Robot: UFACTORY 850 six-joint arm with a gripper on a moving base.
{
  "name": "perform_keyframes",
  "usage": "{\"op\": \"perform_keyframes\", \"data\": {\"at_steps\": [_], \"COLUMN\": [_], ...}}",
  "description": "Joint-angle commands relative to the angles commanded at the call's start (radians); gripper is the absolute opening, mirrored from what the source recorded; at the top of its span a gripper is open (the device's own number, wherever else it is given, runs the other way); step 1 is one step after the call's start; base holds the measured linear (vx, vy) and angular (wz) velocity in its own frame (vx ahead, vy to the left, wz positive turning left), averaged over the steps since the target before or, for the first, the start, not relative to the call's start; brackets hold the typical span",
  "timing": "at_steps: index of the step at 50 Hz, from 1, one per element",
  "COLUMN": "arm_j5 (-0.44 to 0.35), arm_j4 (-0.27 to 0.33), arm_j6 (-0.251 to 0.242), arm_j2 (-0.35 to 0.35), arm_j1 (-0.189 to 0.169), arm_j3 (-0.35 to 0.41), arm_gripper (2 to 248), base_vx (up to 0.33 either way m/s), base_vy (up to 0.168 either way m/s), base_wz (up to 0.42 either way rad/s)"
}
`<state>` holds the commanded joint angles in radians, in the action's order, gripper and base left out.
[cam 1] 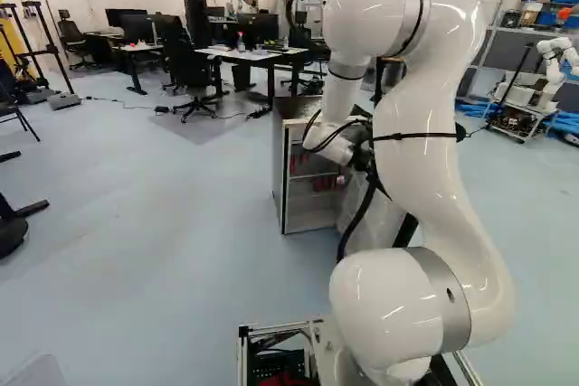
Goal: Grab a drink from the fridge
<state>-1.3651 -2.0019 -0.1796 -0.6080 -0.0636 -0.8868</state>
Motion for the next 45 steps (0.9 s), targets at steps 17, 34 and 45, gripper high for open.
{"op": "perform_keyframes", "data": {"at_steps": [17,34,45], "arm_j5": [0.001,0.011,0.039], "arm_j4": [0.028,0.065,0.08], "arm_j6": [0.0,0.0,0.0], "arm_j2": [-0.029,-0.064,-0.088], "arm_j1": [-0.092,-0.175,-0.224], "arm_j3": [-0.075,-0.155,-0.208], "arm_gripper": [247,247,247], "base_vx": [0.0,0.0,0.0], "base_vy": [0.0,0.0,0.0], "base_wz": [0.0,0.0,0.0]}}
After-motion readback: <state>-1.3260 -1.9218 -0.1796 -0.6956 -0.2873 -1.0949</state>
